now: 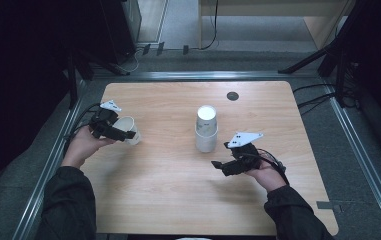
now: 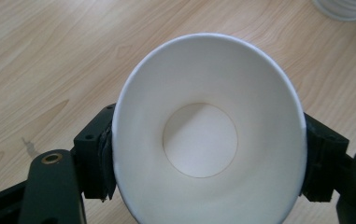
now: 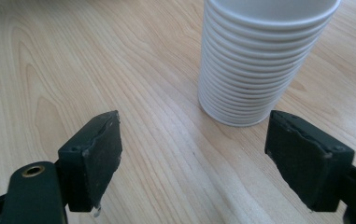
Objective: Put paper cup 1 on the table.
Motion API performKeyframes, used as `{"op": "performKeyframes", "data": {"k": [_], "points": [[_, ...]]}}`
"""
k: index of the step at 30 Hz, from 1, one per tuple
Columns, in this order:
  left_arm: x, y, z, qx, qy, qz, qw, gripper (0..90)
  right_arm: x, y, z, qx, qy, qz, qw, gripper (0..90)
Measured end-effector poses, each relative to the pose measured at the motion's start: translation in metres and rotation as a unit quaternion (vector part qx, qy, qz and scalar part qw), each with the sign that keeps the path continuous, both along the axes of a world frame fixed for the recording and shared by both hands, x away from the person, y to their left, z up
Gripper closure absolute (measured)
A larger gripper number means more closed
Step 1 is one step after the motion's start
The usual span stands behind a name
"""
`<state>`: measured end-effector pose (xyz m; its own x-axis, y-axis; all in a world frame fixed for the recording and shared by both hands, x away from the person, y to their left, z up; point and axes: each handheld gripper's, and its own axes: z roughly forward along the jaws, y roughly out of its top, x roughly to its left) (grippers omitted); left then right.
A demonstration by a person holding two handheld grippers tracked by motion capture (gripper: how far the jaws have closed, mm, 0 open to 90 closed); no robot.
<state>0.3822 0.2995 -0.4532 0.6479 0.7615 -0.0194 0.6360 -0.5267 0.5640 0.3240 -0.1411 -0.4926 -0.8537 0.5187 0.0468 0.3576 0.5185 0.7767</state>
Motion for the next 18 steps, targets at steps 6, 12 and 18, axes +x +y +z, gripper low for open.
{"op": "performKeyframes", "data": {"k": [6, 12, 18], "points": [[0.006, -0.003, -0.007, 0.030, -0.002, 0.017, 0.9994, 23.9, -0.001, 0.001, 0.001, 0.004, 0.001, 0.004, 1.0000, 19.1], [0.011, -0.003, -0.014, 0.061, 0.001, 0.032, 0.9976, 23.8, -0.002, 0.001, 0.002, 0.008, 0.002, 0.006, 0.9999, 19.0], [0.013, -0.002, -0.023, 0.060, 0.011, 0.038, 0.9974, 23.8, -0.004, 0.004, 0.004, 0.015, 0.000, 0.013, 0.9998, 19.0]]}}
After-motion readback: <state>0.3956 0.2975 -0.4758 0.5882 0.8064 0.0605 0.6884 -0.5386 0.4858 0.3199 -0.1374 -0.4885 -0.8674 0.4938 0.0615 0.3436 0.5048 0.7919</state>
